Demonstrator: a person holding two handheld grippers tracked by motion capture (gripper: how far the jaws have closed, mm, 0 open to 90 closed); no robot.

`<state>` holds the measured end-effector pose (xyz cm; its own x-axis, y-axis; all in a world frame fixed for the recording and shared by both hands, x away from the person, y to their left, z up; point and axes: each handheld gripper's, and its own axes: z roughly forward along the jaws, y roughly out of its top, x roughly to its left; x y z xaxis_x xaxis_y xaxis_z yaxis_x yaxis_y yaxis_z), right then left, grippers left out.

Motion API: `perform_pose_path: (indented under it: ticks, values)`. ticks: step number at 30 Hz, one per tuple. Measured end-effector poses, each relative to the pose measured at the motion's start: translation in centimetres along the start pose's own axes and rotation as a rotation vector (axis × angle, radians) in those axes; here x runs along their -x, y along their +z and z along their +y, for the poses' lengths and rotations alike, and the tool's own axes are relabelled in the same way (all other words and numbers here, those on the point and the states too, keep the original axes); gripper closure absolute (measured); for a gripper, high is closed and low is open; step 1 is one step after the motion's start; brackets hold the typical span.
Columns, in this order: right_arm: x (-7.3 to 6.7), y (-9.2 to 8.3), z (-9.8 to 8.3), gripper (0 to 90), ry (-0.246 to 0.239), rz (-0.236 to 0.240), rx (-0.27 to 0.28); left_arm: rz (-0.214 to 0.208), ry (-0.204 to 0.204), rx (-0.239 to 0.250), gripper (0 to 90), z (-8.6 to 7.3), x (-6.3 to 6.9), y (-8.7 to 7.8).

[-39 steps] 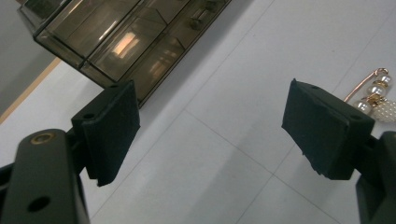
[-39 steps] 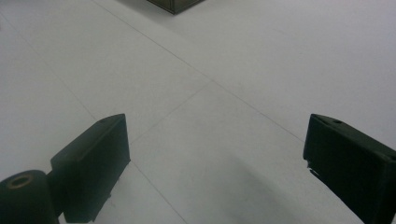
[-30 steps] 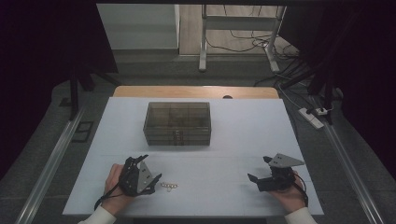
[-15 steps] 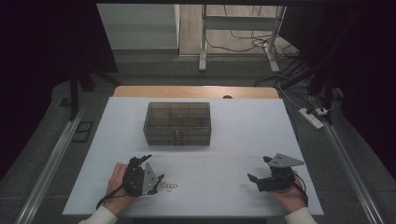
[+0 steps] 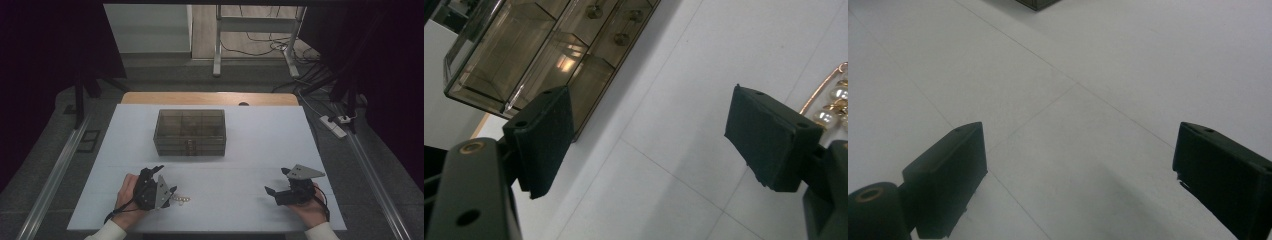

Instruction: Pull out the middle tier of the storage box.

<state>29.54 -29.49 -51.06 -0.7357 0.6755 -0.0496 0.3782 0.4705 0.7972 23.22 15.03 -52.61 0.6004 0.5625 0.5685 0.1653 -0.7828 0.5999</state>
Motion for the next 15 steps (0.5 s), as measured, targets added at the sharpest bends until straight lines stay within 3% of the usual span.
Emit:
perform_pose_path:
  ticks: [15]
  values:
    - [-0.09,-0.02,0.07,7.1,-0.006,0.004,0.0,0.012,0.019,0.001,20.4,0.24,0.11,0.36]
